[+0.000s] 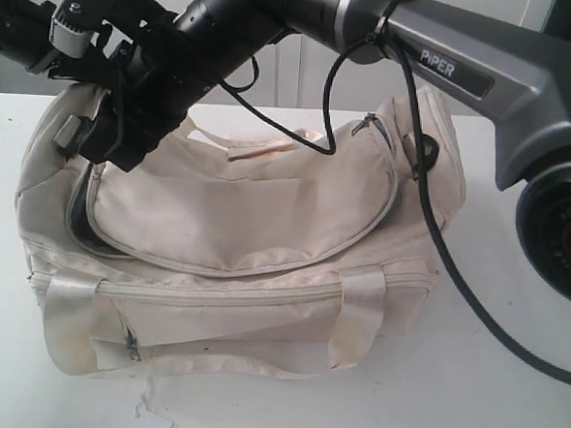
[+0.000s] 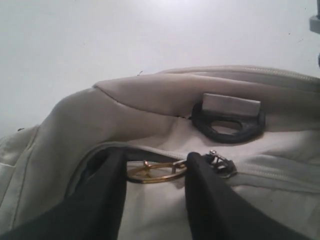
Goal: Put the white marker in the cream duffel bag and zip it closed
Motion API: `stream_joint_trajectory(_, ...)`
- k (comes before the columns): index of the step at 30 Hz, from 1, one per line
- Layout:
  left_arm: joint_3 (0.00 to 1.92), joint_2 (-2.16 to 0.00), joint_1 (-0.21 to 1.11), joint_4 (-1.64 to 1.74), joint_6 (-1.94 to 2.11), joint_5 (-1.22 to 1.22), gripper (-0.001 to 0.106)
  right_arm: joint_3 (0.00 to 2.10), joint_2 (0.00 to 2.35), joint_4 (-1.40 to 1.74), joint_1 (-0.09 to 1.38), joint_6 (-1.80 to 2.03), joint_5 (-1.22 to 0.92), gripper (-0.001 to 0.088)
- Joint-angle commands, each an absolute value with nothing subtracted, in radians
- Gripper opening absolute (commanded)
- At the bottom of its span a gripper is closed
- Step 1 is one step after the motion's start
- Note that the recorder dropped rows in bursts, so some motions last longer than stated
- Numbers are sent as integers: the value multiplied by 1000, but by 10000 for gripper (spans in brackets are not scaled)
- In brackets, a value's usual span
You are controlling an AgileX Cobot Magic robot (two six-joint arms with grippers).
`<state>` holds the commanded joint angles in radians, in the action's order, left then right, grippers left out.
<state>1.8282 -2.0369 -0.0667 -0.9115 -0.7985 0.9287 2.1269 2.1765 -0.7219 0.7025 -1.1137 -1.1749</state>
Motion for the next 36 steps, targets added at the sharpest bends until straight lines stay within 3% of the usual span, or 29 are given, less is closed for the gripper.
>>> stream_joint_trajectory(36, 1828, -2037, -67, -912, -781, 923, 0, 2127, 2176, -718, 737, -1108, -1221, 0)
